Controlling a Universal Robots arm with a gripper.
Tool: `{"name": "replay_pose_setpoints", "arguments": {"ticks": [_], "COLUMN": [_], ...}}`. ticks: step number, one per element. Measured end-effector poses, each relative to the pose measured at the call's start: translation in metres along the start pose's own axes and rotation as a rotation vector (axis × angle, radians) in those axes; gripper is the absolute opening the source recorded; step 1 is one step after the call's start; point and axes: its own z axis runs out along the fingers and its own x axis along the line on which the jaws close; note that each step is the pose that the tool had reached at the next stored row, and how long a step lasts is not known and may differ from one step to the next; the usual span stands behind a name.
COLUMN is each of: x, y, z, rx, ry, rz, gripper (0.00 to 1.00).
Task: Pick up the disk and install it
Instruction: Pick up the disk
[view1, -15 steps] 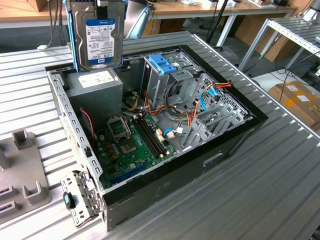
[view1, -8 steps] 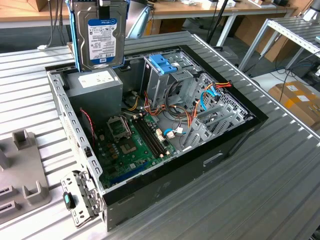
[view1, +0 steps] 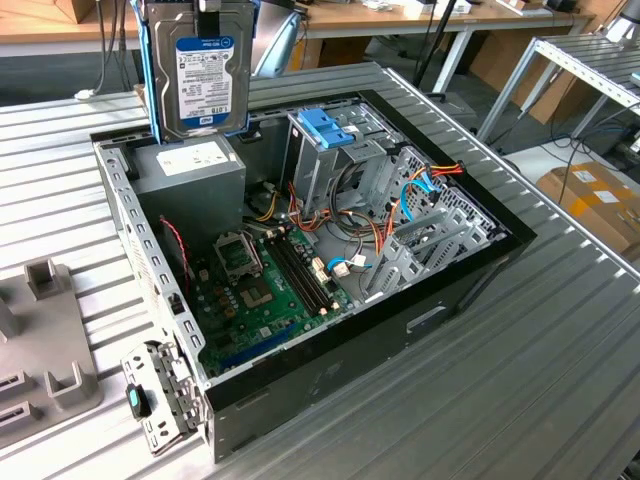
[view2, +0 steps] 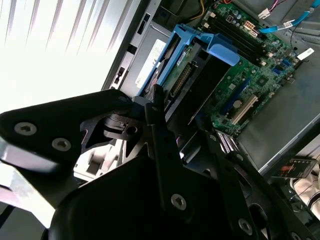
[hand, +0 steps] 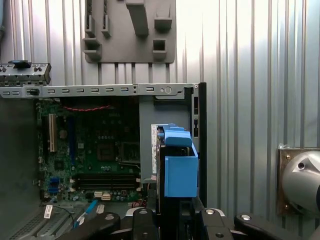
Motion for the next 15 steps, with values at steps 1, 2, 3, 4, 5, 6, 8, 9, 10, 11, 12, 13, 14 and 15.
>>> {"name": "replay_pose_setpoints", "arguments": {"ticks": [1, 2, 3, 4, 5, 6, 8, 9, 10, 11, 12, 13, 14, 15], "x": [0.0, 0.0, -0.0001, -0.0001, -0.0002, -0.0002, -0.0004, -0.0005, -0.0005, -0.0005, -0.0006, -0.0006, -0.0007, -0.0008], "y": [-0.0018, -0.0029, -0.0049, -0.0074, -0.0092, -0.0111, -0.0186, -0.0205, -0.0227, -0.0248, -0.0269, -0.0291, -0.0318, -0.0342], "z": [0.0001, 0.0002, 0.0003, 0.0004, 0.0004, 0.0005, 0.0007, 0.0008, 0.0008, 0.0009, 0.001, 0.001, 0.0011, 0.0012], "rx": [0.0, 0.0001, 0.0001, 0.0002, 0.0001, 0.0002, 0.0002, 0.0001, 0.0001, 0.0002, 0.0002, 0.0001, 0.0002, 0.0001], "ry": [-0.0001, -0.0002, -0.0003, -0.0002, -0.0002, -0.0002, -0.0002, -0.0001, -0.0002, -0.0003, -0.0003, -0.0002, -0.0002, -0.0002], "rz": [0.0, 0.0, 0.0, 0.0, 0.0, 0.0, 0.0, 0.0, 0.0, 0.0, 0.0, 0.0, 0.0, 0.0], "gripper": [0.35, 0.35, 0.35, 0.35, 0.35, 0.35, 0.35, 0.35, 0.35, 0.35, 0.35, 0.35, 0.35, 0.35]}}
